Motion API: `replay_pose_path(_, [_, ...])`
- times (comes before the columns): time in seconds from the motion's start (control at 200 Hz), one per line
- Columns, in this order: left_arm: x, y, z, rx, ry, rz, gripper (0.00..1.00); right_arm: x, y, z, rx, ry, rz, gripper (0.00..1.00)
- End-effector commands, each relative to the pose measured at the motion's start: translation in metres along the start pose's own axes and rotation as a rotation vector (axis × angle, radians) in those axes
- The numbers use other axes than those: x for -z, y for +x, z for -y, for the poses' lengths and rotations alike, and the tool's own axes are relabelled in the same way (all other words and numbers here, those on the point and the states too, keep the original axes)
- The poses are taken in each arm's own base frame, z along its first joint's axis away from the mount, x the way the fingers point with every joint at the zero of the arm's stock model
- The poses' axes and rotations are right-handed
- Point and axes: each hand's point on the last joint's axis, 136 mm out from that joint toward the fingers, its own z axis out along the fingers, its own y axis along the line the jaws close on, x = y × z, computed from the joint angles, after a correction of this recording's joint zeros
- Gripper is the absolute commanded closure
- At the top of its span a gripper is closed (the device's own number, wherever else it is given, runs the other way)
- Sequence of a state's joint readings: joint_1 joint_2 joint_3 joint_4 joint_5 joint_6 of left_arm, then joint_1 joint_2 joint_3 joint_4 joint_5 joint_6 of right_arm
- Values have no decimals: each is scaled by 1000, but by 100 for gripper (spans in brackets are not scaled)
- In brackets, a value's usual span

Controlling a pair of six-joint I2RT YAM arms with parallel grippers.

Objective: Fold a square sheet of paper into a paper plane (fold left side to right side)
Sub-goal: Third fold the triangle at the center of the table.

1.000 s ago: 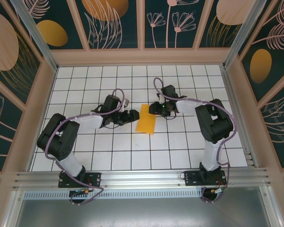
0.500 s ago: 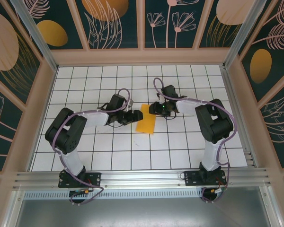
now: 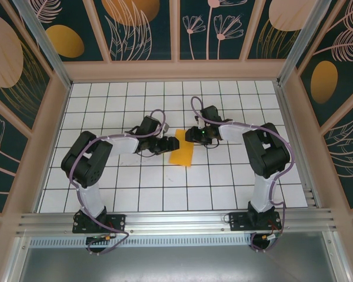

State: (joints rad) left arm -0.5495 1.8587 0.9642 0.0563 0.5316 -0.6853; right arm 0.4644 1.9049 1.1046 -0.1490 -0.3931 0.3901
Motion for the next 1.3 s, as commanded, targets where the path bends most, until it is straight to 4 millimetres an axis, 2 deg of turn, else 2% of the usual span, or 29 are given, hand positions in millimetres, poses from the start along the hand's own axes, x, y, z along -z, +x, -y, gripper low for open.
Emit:
replay_pose_path(0.0, [-9,3,4,-18,-3,-30,35,-8,8,7,-2,9,-37,53])
replay_pose_path(0.26, [-5,-9,11,-2,12,27,43,-8,10,8,1,10,-37,53])
replay_pose_path(0.49, [-4,-7,11,0,12,26,55,-8,8,8,7,12,-30,52])
replay_pose_path(0.631, [-4,-5,10,4,13,23,67,-4,3,7,21,14,-5,52])
replay_pose_path(0.711, [-2,-7,13,3,24,31,75,3,-3,4,37,16,35,49])
replay_pose_path(0.746, [-3,2,6,19,13,17,80,8,-6,2,43,13,55,46])
replay_pose_path(0.836, [-2,3,8,33,33,27,88,21,-15,-6,72,1,107,41])
replay_pose_path(1.021, [3,3,14,71,55,42,92,58,-21,-13,158,33,223,35])
replay_pose_path(1.066, [3,4,16,89,61,43,93,70,-18,-19,196,28,256,34])
replay_pose_path(1.196, [6,7,18,148,72,47,96,100,9,-35,356,36,356,32])
replay_pose_path(1.216, [7,6,18,156,72,52,96,103,18,-42,392,30,370,32])
replay_pose_path(1.291, [9,7,19,185,77,56,97,110,43,-51,474,35,422,31])
